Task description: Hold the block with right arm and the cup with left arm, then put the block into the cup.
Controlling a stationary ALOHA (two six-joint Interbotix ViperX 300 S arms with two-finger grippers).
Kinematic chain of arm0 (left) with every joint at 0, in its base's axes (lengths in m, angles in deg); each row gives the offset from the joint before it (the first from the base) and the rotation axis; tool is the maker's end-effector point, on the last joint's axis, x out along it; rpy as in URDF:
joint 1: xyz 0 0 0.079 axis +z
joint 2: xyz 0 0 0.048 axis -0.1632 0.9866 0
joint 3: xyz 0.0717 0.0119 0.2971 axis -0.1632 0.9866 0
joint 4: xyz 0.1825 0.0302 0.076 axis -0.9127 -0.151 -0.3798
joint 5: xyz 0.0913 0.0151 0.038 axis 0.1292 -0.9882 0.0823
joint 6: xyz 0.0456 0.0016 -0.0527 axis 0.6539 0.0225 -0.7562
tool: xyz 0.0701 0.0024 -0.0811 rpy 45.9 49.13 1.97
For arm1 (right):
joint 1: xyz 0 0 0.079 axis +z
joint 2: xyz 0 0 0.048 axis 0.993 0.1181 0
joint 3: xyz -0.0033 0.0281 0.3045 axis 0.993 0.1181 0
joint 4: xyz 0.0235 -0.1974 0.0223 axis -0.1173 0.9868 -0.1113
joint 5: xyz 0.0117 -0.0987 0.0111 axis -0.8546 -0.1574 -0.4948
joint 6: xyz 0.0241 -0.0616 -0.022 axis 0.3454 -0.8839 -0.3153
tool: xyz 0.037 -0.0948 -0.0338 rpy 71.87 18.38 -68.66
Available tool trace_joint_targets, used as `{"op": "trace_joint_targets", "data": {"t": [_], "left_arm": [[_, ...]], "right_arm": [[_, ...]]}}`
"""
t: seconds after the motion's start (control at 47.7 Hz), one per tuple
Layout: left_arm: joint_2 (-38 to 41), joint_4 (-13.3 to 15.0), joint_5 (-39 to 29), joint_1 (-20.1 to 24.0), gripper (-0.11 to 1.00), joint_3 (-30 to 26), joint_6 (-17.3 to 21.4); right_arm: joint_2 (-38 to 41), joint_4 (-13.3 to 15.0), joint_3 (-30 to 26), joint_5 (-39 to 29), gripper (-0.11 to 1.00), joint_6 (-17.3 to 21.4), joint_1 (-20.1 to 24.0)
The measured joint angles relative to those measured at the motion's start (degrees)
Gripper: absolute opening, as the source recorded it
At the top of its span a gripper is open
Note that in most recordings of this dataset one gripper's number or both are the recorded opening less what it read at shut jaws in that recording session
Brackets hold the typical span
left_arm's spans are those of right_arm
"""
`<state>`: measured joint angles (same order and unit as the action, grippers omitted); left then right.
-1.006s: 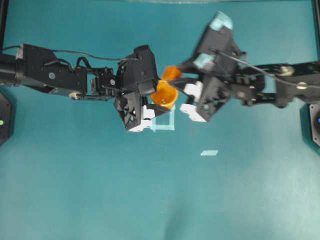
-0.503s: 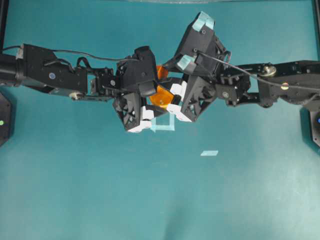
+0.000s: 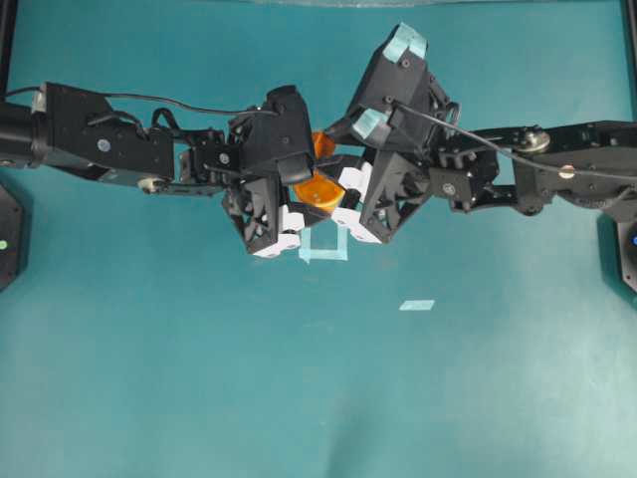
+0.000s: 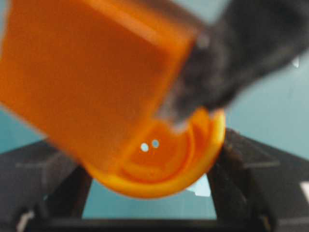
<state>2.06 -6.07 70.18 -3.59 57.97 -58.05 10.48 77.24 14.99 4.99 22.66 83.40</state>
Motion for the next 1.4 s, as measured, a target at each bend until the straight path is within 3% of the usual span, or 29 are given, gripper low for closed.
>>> {"op": "trace_joint_targets", "data": {"t": [0.419, 0.608, 1.404], "left_arm": [[0.0, 0.0, -0.09, 0.0, 0.68, -0.09, 0.0], [0.0, 0.0, -0.18, 0.0, 0.68, -0.09, 0.0], [-0.09, 0.0, -0.09, 0.0, 0.68, 0.0, -0.09]], "right_arm": [[0.0, -0.09, 0.0, 0.0, 0.4, 0.0, 0.26], [0.0, -0.09, -0.09, 0.0, 0.62, 0.09, 0.44], [-0.09, -0.26, 0.0, -0.09, 0.61, 0.18, 0.79]]}}
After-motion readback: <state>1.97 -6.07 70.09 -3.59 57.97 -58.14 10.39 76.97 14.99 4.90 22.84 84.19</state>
